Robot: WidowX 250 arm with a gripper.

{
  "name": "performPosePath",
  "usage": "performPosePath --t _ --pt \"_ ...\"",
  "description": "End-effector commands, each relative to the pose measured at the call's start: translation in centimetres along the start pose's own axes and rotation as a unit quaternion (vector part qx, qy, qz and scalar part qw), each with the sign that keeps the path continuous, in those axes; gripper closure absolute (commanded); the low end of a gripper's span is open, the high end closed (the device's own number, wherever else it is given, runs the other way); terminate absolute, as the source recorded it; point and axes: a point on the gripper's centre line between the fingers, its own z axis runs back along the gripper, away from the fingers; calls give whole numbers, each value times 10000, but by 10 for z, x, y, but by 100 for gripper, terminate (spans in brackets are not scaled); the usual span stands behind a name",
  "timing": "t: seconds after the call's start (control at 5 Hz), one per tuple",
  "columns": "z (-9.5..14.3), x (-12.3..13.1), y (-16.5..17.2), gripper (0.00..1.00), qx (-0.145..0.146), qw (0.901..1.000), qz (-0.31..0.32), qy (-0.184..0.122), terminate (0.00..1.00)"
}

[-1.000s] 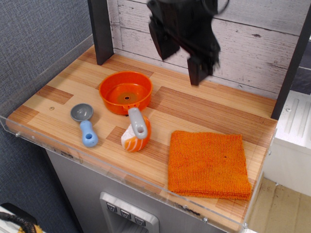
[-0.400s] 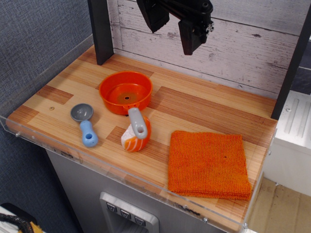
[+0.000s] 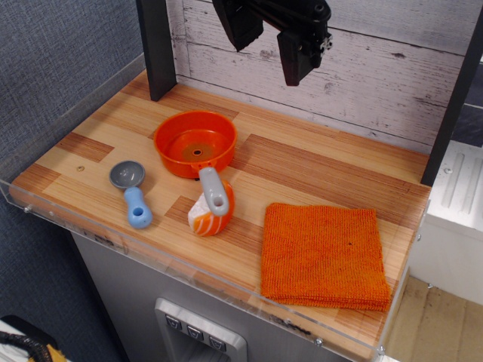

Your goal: Place the orange cloth on the front edge of the table

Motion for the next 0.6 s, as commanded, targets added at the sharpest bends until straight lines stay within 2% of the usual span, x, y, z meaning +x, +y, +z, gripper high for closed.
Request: performPosePath --t 0.0,0.2,0.4 --pt "13 0 3 0 70 9998 -11 -197 0" --pt "13 0 3 0 70 9998 -11 -197 0" --pt "13 0 3 0 70 9998 -11 -197 100"
